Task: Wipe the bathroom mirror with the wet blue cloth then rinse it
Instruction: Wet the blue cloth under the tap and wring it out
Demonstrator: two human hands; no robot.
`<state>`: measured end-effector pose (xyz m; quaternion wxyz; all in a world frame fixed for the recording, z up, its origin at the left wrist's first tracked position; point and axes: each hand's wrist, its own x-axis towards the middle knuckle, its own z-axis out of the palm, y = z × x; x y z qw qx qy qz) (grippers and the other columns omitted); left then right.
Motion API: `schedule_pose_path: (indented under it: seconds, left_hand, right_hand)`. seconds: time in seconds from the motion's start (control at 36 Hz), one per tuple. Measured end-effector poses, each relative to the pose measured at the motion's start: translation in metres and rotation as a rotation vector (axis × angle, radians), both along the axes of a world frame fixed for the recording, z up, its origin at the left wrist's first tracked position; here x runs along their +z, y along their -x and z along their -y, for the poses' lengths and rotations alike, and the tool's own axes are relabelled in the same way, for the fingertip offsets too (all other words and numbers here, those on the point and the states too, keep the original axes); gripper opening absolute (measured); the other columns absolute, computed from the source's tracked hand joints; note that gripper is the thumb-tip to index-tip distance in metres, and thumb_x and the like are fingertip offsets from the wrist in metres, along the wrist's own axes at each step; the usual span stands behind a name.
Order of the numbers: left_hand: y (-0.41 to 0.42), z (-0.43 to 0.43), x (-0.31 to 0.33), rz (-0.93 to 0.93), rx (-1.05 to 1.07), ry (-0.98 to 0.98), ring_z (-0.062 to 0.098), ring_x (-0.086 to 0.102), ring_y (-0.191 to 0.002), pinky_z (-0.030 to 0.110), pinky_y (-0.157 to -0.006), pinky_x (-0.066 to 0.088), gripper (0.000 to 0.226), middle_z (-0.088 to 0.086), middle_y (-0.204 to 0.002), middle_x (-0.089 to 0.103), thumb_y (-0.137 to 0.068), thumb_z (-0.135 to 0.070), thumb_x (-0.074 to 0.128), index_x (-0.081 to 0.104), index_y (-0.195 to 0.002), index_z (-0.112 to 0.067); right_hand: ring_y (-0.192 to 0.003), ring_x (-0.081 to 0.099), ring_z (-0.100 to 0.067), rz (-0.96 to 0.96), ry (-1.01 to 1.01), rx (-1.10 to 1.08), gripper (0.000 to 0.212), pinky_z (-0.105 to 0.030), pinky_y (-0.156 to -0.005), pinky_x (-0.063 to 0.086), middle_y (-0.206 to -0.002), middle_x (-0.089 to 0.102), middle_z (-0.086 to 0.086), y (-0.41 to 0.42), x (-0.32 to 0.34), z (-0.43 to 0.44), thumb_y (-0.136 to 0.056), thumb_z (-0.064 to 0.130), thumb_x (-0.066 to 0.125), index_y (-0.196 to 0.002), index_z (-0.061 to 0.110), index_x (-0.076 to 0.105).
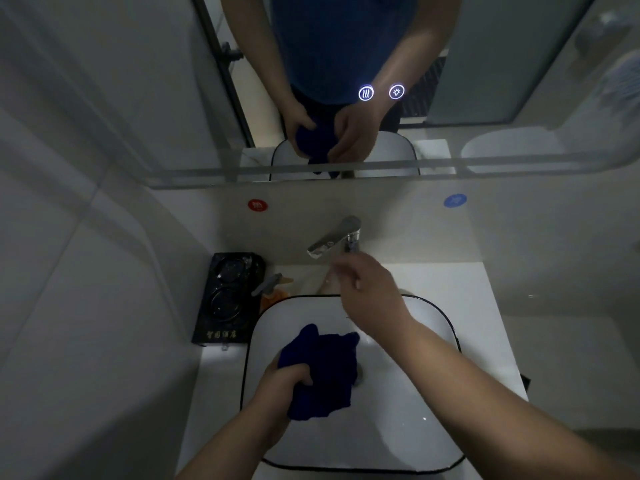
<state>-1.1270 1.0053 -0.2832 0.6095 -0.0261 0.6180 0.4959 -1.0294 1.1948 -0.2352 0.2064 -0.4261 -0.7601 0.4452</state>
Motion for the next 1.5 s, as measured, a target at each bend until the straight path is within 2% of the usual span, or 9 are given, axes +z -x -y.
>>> schedule_pose_path:
  seconds: [0.17, 0.25, 0.33, 0.58, 0.78, 0.89, 1.0, 1.17, 1.5]
  left_hand:
    - [-0.007, -0.002, 0.012, 0.023, 0.023, -0.094, 0.046, 0.073, -0.114, 0.06, -0.092, 0.063, 0.082, 0.019, -0.124, 0.078, -0.057, 0.001, 0.062, 0.062, -0.137, -0.014]
    - [-0.02, -0.008, 0.02, 0.044, -0.009, -0.099, 0.044, 0.075, -0.112, 0.053, -0.085, 0.064, 0.08, 0.02, -0.124, 0.077, -0.06, 0.0, 0.065, 0.063, -0.139, -0.013]
    - [-0.034, -0.014, 0.023, 0.082, -0.043, -0.079, 0.041, 0.075, -0.113, 0.049, -0.083, 0.064, 0.08, 0.018, -0.126, 0.078, -0.064, 0.0, 0.069, 0.061, -0.142, -0.014]
    - [-0.062, -0.023, 0.027, 0.267, -0.102, 0.06, 0.044, 0.07, -0.124, 0.059, -0.103, 0.058, 0.062, 0.017, -0.13, 0.077, -0.088, -0.043, 0.083, 0.062, -0.141, -0.018]
    - [-0.054, -0.024, 0.024, 0.261, -0.19, 0.094, 0.038, 0.068, -0.126, 0.045, -0.092, 0.058, 0.06, 0.015, -0.127, 0.078, -0.085, -0.03, 0.09, 0.065, -0.139, -0.016]
    - [-0.054, -0.028, 0.03, 0.217, -0.318, 0.055, 0.023, 0.069, -0.095, 0.032, -0.072, 0.053, 0.062, 0.008, -0.11, 0.079, -0.075, -0.035, 0.089, 0.068, -0.13, -0.018]
    - [-0.054, -0.035, 0.032, 0.205, -0.359, 0.049, 0.02, 0.06, -0.074, 0.03, -0.06, 0.046, 0.055, 0.013, -0.098, 0.068, -0.074, -0.029, 0.088, 0.068, -0.121, -0.01]
    - [-0.055, -0.038, 0.033, 0.179, -0.394, 0.061, 0.021, 0.056, -0.069, 0.032, -0.059, 0.042, 0.04, 0.011, -0.085, 0.064, -0.082, -0.023, 0.081, 0.067, -0.115, -0.007]
    - [-0.066, -0.038, 0.036, 0.411, -0.136, -0.062, 0.049, 0.072, -0.118, 0.057, -0.098, 0.062, 0.044, 0.026, -0.131, 0.074, -0.097, -0.009, 0.066, 0.062, -0.141, -0.005]
  right_hand:
    - [-0.092, 0.071, -0.008, -0.028, 0.458, -0.225, 0.009, -0.009, -0.065, 0.052, -0.107, 0.074, 0.007, -0.051, -0.021, 0.06, -0.106, 0.029, 0.063, -0.106, 0.035, 0.069]
    - [-0.109, 0.076, -0.018, -0.09, 0.936, -0.235, 0.057, -0.033, -0.089, 0.065, -0.122, 0.078, 0.002, -0.057, -0.04, 0.08, -0.084, 0.07, 0.076, -0.127, 0.033, 0.068]
    - [-0.113, 0.077, -0.031, -0.253, 1.177, -0.355, 0.064, -0.055, -0.105, 0.06, -0.119, 0.082, -0.008, -0.061, -0.046, 0.083, -0.079, 0.062, 0.086, -0.128, 0.025, 0.07]
    - [-0.099, 0.073, -0.028, -0.078, 0.844, -0.246, 0.014, -0.032, -0.075, 0.056, -0.105, 0.077, -0.009, -0.067, -0.045, 0.06, -0.1, 0.02, 0.065, -0.113, 0.018, 0.069]
    - [-0.109, 0.073, -0.028, -0.058, 0.977, 0.044, 0.063, -0.042, -0.099, 0.057, -0.11, 0.08, -0.008, -0.068, -0.051, 0.046, -0.055, 0.039, 0.071, -0.115, 0.019, 0.077]
    - [-0.103, 0.074, -0.021, 0.0, 0.904, 0.201, 0.062, -0.034, -0.092, 0.056, -0.101, 0.079, 0.001, -0.062, -0.04, 0.041, -0.067, 0.06, 0.084, -0.112, 0.019, 0.073]
    - [-0.079, 0.067, -0.005, 0.018, 0.701, 0.27, 0.039, -0.025, -0.08, 0.054, -0.085, 0.072, 0.005, -0.056, -0.027, 0.036, -0.085, 0.031, 0.085, -0.106, 0.003, 0.068]
    - [-0.11, 0.075, -0.029, 0.031, 0.651, 0.344, 0.024, -0.049, -0.101, 0.058, -0.11, 0.079, -0.016, -0.052, -0.024, 0.029, -0.075, 0.022, 0.069, -0.097, 0.014, 0.071]
    - [-0.099, 0.073, -0.029, -0.155, 0.841, 0.319, 0.028, -0.045, -0.098, 0.056, -0.1, 0.077, -0.01, -0.051, -0.006, 0.026, -0.093, 0.045, 0.076, -0.096, 0.017, 0.078]
